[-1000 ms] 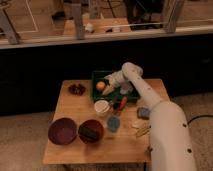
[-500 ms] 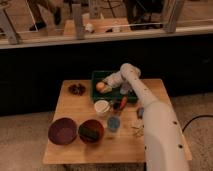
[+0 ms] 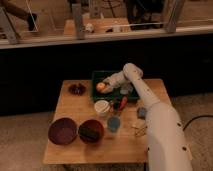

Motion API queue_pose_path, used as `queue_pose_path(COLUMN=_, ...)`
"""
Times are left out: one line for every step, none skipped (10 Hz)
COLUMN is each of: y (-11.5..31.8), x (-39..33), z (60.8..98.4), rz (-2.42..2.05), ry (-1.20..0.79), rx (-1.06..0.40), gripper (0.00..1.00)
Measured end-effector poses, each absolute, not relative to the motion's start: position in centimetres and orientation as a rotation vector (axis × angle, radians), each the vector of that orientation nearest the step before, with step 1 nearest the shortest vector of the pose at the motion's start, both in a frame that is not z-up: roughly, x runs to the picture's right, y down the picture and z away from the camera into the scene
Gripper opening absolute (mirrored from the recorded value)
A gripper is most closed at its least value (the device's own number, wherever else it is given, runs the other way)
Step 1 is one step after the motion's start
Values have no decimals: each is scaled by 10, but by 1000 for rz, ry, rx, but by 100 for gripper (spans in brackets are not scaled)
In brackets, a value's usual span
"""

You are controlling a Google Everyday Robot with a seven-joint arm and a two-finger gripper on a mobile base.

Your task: Place apple in red bowl

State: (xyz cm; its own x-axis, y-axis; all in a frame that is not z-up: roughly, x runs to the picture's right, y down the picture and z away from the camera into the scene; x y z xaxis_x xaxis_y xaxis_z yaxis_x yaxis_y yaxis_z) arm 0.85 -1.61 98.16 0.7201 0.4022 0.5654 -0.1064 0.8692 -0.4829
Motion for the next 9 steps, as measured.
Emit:
queue_pose_path(y=-19, x=11, z=966, rz=272, ry=-722, rx=-423, gripper=0)
queue_pose_path(y=-18, x=12, z=941, rz=238, ry=-733, rx=-398, gripper=0)
queue_pose_path(y=-12, x=14, z=917, rz=209, ry=-745, rx=-378, gripper=0)
queue_pose_path(y=-4, x=16, z=894, rz=184, ry=-761, rx=-363, gripper=0)
queue_pose_path(y=3, x=17, z=875, rz=160, ry=-779, rx=-355, gripper=0)
queue_pose_path(y=15, x=13, z=850, rz=105, ry=-807, rx=-353, gripper=0)
queue_pose_path(y=29, x=5, z=821, rz=14, ry=-846, rx=-360, gripper=0)
queue_pose_path(y=34, x=2, z=803, rz=-44, ry=-871, rx=-362, gripper=0)
queue_pose_path(y=41, x=0, z=787, rz=-95, ry=-893, rx=-365, gripper=0)
